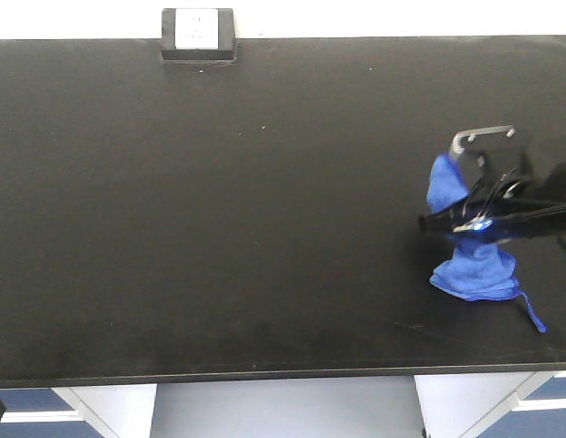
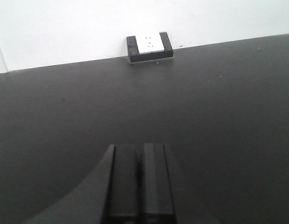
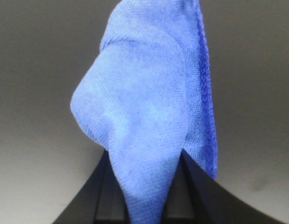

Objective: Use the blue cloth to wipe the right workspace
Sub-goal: 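Lower the held blue cloth onto the counter with the right gripper, then rub the cloth back and forth on the counter with the right gripper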

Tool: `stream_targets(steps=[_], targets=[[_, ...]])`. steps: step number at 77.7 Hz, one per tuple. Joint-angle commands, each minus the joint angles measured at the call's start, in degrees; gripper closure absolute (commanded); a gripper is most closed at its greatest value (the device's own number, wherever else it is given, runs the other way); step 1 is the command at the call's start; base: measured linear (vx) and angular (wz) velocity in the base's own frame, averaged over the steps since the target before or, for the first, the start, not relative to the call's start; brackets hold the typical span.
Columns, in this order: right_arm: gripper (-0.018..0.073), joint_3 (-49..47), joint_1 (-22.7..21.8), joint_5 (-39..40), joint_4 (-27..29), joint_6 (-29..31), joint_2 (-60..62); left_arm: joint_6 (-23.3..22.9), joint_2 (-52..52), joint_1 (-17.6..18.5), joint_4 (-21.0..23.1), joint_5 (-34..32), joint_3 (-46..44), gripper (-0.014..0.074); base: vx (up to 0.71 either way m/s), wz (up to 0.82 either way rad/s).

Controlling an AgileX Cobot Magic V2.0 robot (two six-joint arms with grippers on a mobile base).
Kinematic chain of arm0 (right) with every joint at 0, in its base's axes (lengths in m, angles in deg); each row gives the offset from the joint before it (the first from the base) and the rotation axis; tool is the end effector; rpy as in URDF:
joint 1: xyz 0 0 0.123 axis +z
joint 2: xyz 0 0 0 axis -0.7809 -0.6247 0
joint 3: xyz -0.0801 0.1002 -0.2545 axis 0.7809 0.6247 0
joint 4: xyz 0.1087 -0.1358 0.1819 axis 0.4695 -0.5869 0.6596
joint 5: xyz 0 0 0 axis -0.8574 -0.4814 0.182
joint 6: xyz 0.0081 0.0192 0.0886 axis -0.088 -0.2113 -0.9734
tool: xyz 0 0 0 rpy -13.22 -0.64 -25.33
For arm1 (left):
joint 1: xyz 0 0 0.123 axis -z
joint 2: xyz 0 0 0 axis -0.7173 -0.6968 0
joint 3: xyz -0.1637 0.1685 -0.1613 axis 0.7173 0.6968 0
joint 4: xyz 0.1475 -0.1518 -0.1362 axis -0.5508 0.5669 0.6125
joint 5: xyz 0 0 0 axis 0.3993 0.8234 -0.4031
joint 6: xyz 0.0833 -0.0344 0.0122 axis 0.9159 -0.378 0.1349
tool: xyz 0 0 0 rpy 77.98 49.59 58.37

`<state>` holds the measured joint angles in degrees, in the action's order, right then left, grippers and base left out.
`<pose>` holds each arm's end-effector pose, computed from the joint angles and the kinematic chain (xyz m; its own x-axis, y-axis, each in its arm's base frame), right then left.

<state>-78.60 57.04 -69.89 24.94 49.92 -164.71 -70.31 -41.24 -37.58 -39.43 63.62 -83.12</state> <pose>0.2955 0.0338 0.1636 -0.8353 -0.1668 -0.5239 -0.1930 0.9812 -0.0046 0.0552 -0.0048 0.1824 -0.1486 0.0572 -0.9872 0.1146 0.9926 0.0402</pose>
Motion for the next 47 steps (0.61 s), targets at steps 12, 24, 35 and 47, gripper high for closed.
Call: stream_targets(steps=[12,24,35,47], targets=[[0.0561,-1.5,-0.3,3.9,0.3,0.6,-3.7,-0.1,0.0,0.4,0.1,-4.7,-1.5,0.0603,0.0,0.0],[0.0561,-1.5,-0.3,3.8,0.4,0.3,-5.4,-0.1,0.0,0.4,0.1,-4.7,-1.5,0.0603,0.0,0.0],[0.0561,-1.5,0.4,2.7,4.2,0.4,-6.4,-0.1,0.0,0.4,0.1,-4.7,-1.5,0.0603,0.0,0.0],[0.0561,-1.5,6.8,1.6,6.1,4.4,-6.9,-0.1,0.0,0.4,0.1,-4.7,-1.5,0.0603,0.0,0.0]])
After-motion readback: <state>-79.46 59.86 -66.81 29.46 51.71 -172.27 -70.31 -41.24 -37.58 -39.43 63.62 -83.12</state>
